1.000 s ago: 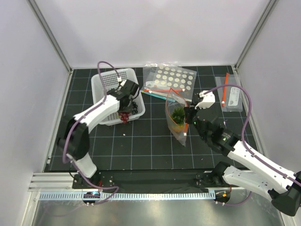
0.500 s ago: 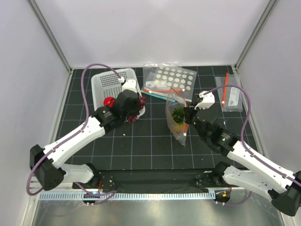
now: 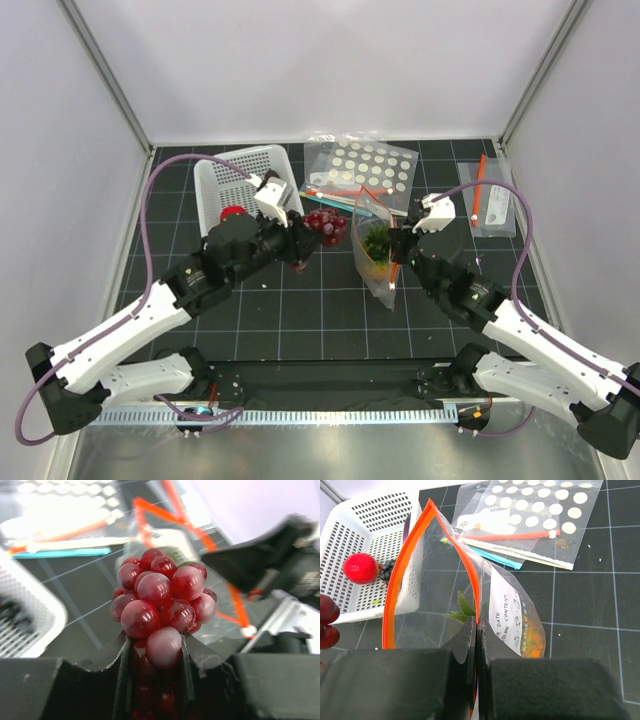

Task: Place the food in the zip-top bag and seal the zipper
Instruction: Pick up the fake fruit from the bin, then place the fake fruit in the zipper food storage bag.

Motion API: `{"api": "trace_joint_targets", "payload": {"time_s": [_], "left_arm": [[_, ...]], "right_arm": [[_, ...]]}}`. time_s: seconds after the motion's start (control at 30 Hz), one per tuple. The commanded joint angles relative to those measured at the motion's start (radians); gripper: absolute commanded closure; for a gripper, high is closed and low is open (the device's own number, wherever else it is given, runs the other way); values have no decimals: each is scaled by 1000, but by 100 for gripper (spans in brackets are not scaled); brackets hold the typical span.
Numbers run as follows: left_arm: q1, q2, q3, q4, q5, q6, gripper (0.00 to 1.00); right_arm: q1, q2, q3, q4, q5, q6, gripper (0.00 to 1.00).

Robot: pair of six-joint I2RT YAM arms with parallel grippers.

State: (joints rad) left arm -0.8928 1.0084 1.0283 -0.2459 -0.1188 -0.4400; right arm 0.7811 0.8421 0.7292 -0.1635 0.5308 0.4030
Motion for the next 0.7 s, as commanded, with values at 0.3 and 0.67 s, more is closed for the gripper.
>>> {"api": "trace_joint_targets", "payload": {"time_s": [0.3, 0.67], "left_arm": [[-9, 226, 303, 31, 203, -89, 92], [-9, 517, 508, -133, 62, -230, 91]], "right_arm": [[-5, -31, -13, 64, -12, 10, 98], [-5, -72, -31, 64, 43, 33, 98]]}}
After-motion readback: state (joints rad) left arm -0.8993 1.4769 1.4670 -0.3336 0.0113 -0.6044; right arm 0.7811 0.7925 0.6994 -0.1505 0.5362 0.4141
